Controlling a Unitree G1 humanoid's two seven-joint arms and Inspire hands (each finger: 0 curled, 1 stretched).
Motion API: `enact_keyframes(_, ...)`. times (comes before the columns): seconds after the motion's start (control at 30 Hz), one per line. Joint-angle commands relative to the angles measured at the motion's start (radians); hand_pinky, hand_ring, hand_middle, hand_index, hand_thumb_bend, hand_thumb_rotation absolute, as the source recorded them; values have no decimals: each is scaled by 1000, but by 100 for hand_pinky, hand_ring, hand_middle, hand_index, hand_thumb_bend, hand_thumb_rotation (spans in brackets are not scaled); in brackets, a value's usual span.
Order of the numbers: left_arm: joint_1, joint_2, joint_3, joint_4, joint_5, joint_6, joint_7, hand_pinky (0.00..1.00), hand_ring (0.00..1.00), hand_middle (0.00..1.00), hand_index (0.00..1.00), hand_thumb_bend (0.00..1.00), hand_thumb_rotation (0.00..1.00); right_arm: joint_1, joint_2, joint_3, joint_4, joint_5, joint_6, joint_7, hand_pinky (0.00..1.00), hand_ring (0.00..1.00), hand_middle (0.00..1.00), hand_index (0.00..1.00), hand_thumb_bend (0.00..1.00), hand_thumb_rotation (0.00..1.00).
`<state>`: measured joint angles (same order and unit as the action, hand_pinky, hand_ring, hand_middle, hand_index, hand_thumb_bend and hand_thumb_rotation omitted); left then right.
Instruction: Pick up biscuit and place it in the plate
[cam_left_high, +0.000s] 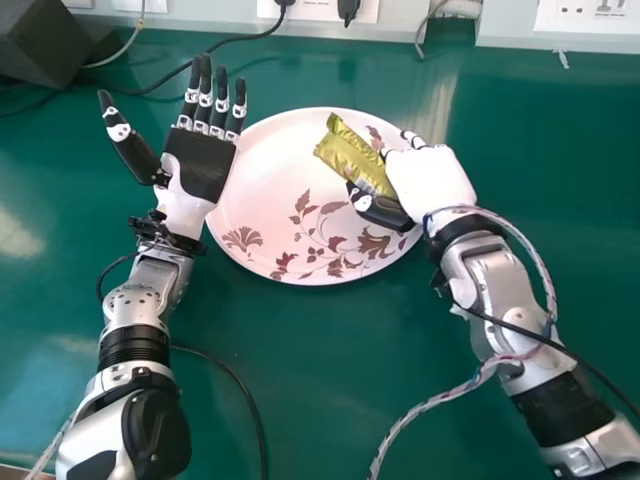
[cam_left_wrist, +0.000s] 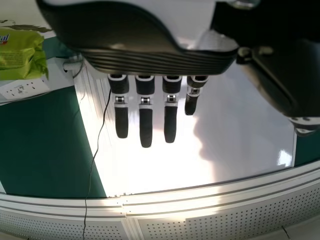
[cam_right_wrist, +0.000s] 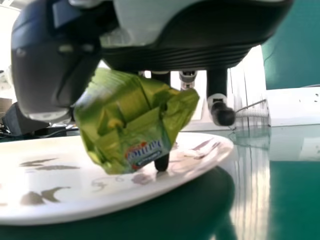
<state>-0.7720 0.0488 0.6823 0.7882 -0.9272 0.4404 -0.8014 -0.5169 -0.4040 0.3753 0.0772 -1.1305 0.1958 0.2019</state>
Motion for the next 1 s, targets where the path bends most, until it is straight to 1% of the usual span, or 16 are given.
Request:
enact_keyframes(0.0, 16, 10, -9, 1, -12, 10, -8, 75, 75, 82, 99, 99, 32, 45, -1, 36, 44, 20, -14, 21, 8, 21, 43, 49, 52, 0)
enact_keyframes(0.07, 20, 4, -9, -11, -5, -1, 10, 74, 75, 82, 97, 99, 31, 49, 0, 44, 53, 20, -15, 10, 11, 23, 43, 49, 52, 0)
enact_keyframes(0.13, 23, 0, -10, -14, 1, -23, -1, 74, 75, 82, 96, 100, 31, 53, 0, 51, 61, 19, -14, 0, 15, 27, 42, 49, 52, 0)
enact_keyframes(0.2, 22, -3, -13, -1, 10, -65, -41, 73, 76, 82, 96, 100, 31, 56, -2, 56, 64, 20, -13, -4, 22, 35, 48, 49, 52, 0)
enact_keyframes(0.27, 23, -12, -18, -1, 15, -101, -56, 73, 76, 82, 96, 100, 30, 60, -6, 58, 62, 21, -14, -8, 26, 41, 52, 48, 52, 0)
enact_keyframes(0.3, 25, -14, -22, 0, 17, -111, -60, 73, 76, 82, 96, 100, 31, 62, -8, 59, 61, 21, -13, -9, 30, 47, 60, 49, 52, 3)
enact_keyframes(0.33, 25, -14, -26, 4, 19, -116, -72, 73, 76, 82, 96, 100, 31, 63, -11, 60, 58, 20, -11, -7, 33, 51, 64, 49, 52, 4)
enact_keyframes(0.43, 26, -10, -38, 17, 26, -129, -98, 73, 77, 82, 96, 100, 31, 65, -21, 64, 57, 19, -10, -2, 42, 62, 73, 49, 52, 5)
enact_keyframes(0.5, 28, -13, -42, 16, 28, -137, -86, 72, 77, 82, 96, 100, 32, 67, -29, 68, 59, 18, -12, -3, 46, 64, 75, 61, 82, 4)
enact_keyframes(0.53, 29, -15, -44, 15, 28, -142, -82, 72, 77, 82, 96, 100, 32, 67, -31, 70, 59, 19, -13, 0, 47, 65, 75, 64, 89, 4)
enact_keyframes(0.57, 30, -18, -44, 12, 26, -144, -77, 72, 77, 82, 96, 100, 32, 68, -34, 72, 58, 18, -12, 3, 49, 66, 76, 67, 93, 5)
enact_keyframes(0.63, 34, -21, -47, 3, 24, -145, -71, 72, 77, 82, 96, 100, 32, 69, -32, 71, 60, 25, -7, 5, 52, 68, 78, 71, 96, 5)
enact_keyframes(0.73, 33, -19, -47, 8, 21, -147, -84, 74, 77, 82, 97, 100, 32, 65, -25, 65, 65, 32, -1, -6, 55, 70, 80, 73, 96, 6)
enact_keyframes(0.87, 39, -23, -49, -2, 23, -155, -79, 76, 77, 84, 99, 98, 32, 53, -23, 48, 59, 50, 1, -22, 58, 73, 81, 75, 95, 11)
enact_keyframes(0.9, 40, -23, -51, -4, 25, -160, -83, 77, 76, 84, 100, 97, 33, 50, -25, 46, 55, 52, 2, -22, 61, 75, 83, 76, 94, 14)
enact_keyframes(0.97, 46, -27, -54, -18, 24, -158, -75, 77, 76, 84, 100, 97, 34, 46, -31, 40, 42, 51, 4, -21, 63, 77, 84, 77, 94, 17)
